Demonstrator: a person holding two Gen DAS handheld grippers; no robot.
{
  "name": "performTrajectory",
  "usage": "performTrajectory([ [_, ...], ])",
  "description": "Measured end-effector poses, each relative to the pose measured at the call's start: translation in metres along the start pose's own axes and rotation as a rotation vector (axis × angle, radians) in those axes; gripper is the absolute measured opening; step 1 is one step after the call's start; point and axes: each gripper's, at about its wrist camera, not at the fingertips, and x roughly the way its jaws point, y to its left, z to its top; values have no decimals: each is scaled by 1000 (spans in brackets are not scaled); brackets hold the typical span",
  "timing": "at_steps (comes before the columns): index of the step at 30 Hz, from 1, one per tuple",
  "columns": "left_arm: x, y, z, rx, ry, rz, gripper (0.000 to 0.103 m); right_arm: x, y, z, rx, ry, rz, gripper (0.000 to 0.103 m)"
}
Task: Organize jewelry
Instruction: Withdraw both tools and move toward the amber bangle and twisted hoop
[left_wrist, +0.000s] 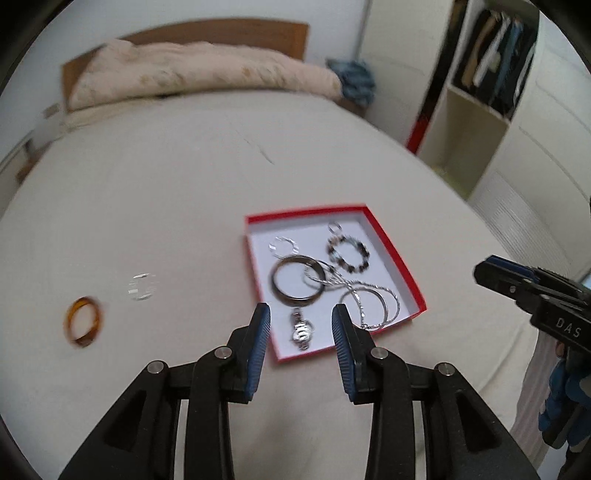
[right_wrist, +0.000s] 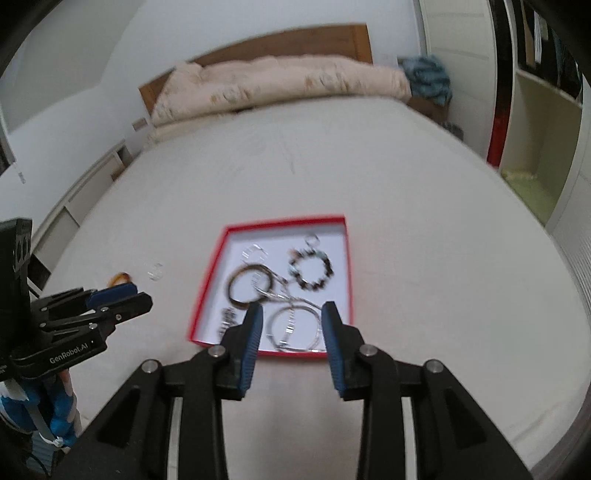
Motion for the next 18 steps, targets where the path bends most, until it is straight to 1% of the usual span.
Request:
performTrajectory([
  [2,-30,12,-10,-23,-37,29,34,-22,17,-1,-12,-32,8,32],
  [7,-86,51,-39,-72,-74,99,34,-60,60,-8,-47,-78,31,33],
  [8,-91,58,-41,-83,-81,109,34,-65,67,-9,-51,-84,36,33],
  [12,-134,96,-58,-142,-130,131,35,-86,100,-13,-76,-112,51,33],
  [14,-149,111,-64,-160,-149,152,37,-92,116,-14,-83,-126,67,34],
  [15,-156,119,-68,-167,-154,172,37,-93,121,-13,-85,-129,74,36],
  [17,-167,136,-75,-190,-149,196,46,-93,134,-13,-95,-131,89,42],
  [18,-171,143,-80,-200,-152,209,48,-91,140,-12,-102,-127,95,42],
])
